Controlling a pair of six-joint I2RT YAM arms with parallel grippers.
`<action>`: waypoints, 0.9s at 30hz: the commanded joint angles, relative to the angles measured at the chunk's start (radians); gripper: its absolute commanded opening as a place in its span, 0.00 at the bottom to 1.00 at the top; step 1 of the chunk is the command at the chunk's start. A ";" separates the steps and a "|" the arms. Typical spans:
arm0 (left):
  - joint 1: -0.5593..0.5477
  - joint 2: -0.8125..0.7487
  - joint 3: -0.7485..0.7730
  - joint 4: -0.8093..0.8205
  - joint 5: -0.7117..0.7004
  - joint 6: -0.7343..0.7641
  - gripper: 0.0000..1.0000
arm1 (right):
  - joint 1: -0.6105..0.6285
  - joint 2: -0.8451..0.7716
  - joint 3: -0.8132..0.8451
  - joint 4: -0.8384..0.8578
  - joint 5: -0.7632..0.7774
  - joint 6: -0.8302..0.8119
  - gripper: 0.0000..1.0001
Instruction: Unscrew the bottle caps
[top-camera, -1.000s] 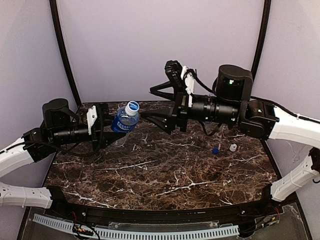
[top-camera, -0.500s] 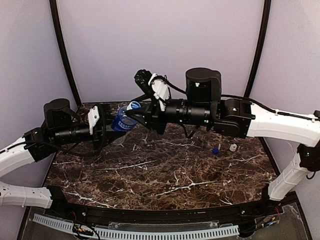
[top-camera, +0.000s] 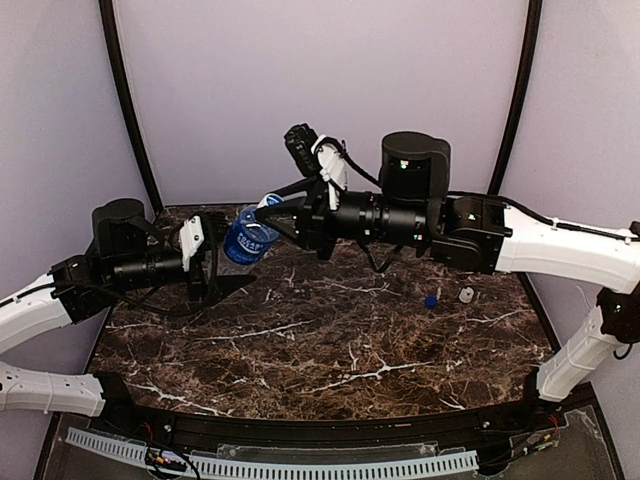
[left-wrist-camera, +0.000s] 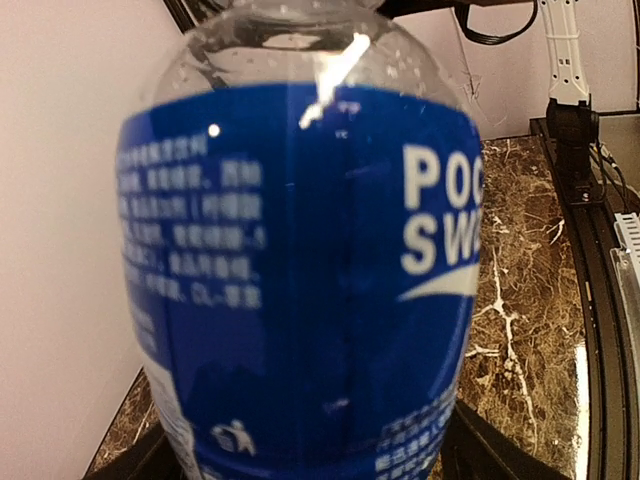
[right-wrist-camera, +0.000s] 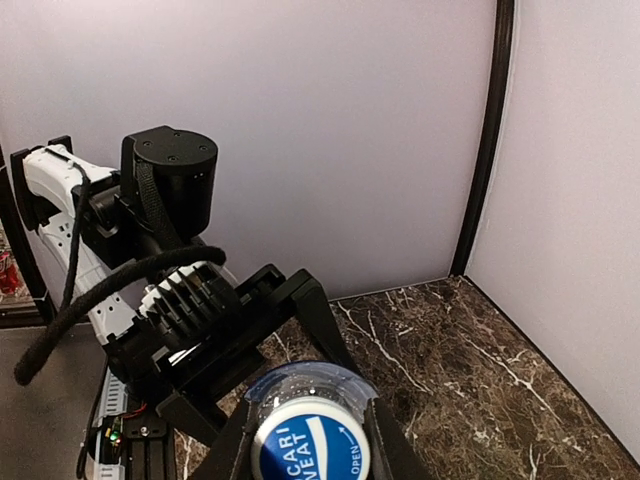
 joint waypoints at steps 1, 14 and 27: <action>-0.004 0.014 -0.012 0.003 -0.005 0.003 0.80 | -0.019 -0.043 -0.025 0.125 -0.088 0.108 0.00; -0.004 0.004 -0.011 0.000 -0.144 0.091 0.50 | -0.084 -0.051 0.016 -0.022 -0.048 0.319 0.67; -0.004 0.060 -0.050 0.167 -0.618 0.524 0.43 | -0.157 0.033 0.120 -0.279 -0.032 0.631 0.82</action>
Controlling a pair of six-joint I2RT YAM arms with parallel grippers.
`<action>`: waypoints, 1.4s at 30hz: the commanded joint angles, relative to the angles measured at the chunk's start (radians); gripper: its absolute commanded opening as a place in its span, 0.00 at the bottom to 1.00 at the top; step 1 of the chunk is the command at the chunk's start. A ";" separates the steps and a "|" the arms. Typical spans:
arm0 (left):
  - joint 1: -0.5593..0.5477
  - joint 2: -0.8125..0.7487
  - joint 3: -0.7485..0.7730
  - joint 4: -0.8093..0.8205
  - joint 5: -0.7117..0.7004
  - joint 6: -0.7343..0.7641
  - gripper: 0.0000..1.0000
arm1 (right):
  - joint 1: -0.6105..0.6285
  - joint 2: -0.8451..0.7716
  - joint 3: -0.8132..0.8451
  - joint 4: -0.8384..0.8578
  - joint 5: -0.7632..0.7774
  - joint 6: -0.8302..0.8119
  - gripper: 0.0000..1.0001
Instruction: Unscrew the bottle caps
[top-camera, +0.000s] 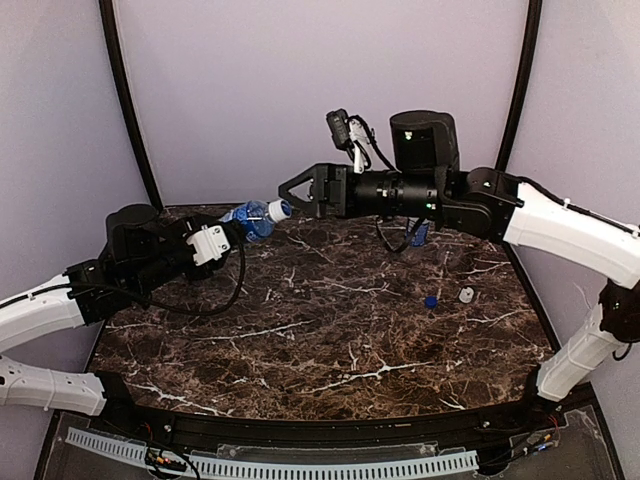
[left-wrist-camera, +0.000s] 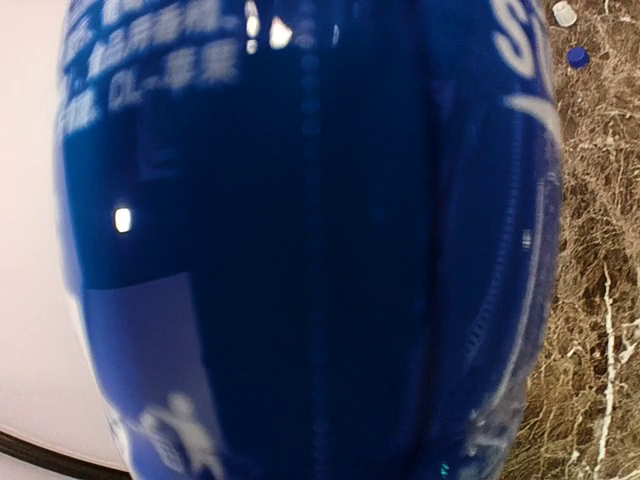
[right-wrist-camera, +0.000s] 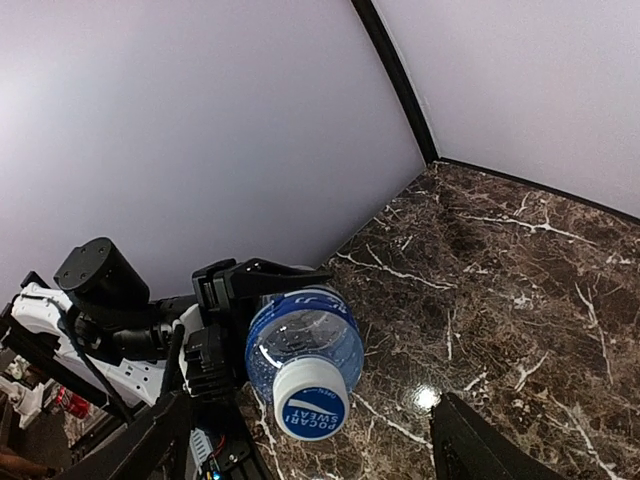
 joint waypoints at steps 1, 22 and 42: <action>-0.003 0.002 -0.001 0.054 -0.103 0.108 0.43 | -0.027 0.073 0.058 -0.061 -0.067 0.096 0.83; -0.011 -0.014 0.002 -0.008 0.011 0.063 0.44 | -0.040 0.154 0.106 -0.006 -0.349 -0.031 0.00; -0.011 0.021 0.232 -0.669 0.884 -0.216 0.36 | 0.319 0.003 -0.014 -0.320 -0.002 -1.600 0.00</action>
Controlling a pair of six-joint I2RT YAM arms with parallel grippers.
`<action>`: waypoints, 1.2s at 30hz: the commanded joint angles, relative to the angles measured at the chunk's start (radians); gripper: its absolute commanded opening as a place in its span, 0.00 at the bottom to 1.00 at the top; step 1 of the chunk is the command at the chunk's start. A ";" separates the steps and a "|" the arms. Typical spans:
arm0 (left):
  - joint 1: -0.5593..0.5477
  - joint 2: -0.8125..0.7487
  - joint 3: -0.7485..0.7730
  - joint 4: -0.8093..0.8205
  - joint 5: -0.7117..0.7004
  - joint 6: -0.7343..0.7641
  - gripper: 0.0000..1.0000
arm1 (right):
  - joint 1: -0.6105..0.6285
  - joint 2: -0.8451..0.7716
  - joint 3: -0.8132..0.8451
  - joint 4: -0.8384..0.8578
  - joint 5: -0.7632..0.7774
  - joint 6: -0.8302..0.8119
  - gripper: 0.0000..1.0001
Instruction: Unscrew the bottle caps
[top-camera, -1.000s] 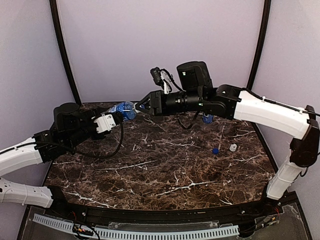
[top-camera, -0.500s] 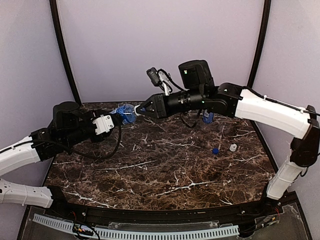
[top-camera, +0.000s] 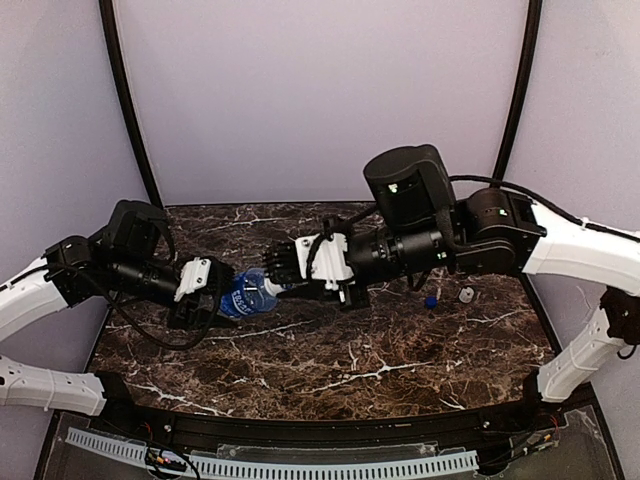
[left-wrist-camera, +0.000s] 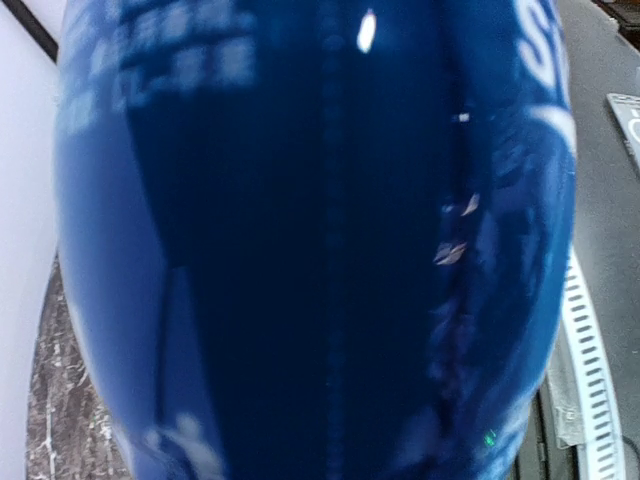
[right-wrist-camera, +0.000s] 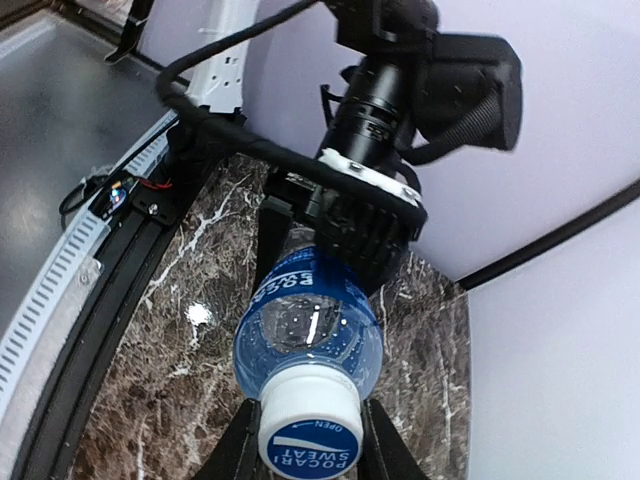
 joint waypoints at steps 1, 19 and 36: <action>-0.015 0.024 0.043 -0.039 0.189 -0.034 0.33 | 0.098 0.005 -0.047 -0.058 0.112 -0.524 0.00; -0.014 0.023 0.027 -0.024 0.113 -0.033 0.33 | 0.149 -0.054 -0.126 0.175 0.407 -0.772 0.71; -0.015 -0.026 -0.204 0.679 -0.735 0.168 0.28 | -0.193 -0.060 0.022 0.212 0.084 1.030 0.98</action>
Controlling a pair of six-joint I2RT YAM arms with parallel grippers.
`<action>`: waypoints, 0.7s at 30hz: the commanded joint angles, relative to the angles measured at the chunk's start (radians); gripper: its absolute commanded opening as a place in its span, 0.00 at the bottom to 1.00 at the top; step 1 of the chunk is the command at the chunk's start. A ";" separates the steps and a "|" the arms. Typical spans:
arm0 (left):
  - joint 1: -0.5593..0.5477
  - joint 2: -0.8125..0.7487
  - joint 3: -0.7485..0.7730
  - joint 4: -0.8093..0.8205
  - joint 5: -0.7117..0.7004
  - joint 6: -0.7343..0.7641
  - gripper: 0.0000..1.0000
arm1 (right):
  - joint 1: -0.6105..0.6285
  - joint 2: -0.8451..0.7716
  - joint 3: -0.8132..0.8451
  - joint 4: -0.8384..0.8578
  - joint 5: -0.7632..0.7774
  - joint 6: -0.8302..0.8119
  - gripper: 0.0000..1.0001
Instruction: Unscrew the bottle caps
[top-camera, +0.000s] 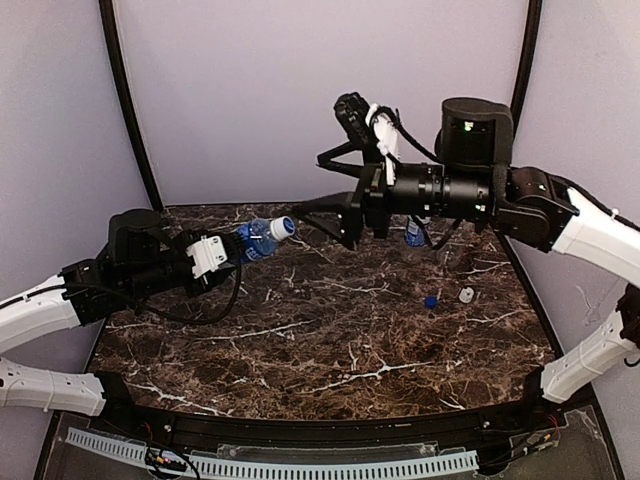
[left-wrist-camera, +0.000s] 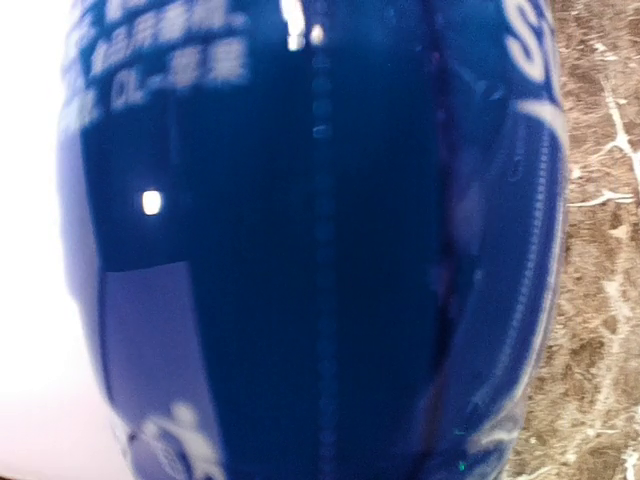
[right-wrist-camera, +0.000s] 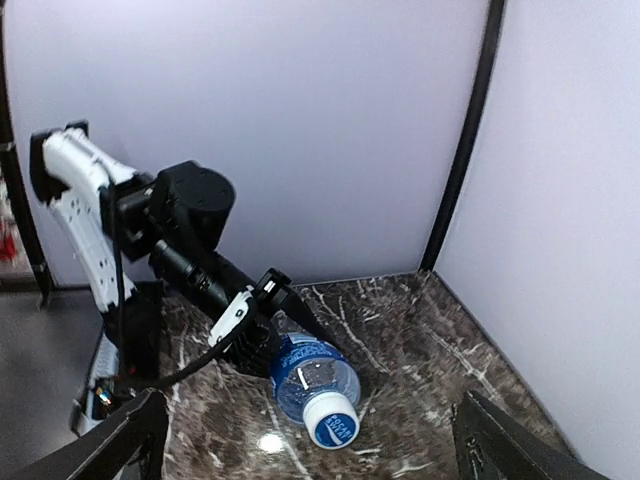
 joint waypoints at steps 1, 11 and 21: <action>-0.005 -0.006 -0.043 0.256 -0.232 0.126 0.28 | -0.079 0.111 0.099 -0.044 0.060 0.726 0.96; -0.005 -0.008 -0.070 0.244 -0.227 0.166 0.28 | -0.137 0.251 0.167 -0.061 -0.094 0.932 0.85; -0.004 -0.010 -0.068 0.234 -0.220 0.160 0.28 | -0.161 0.322 0.191 -0.074 -0.194 0.953 0.60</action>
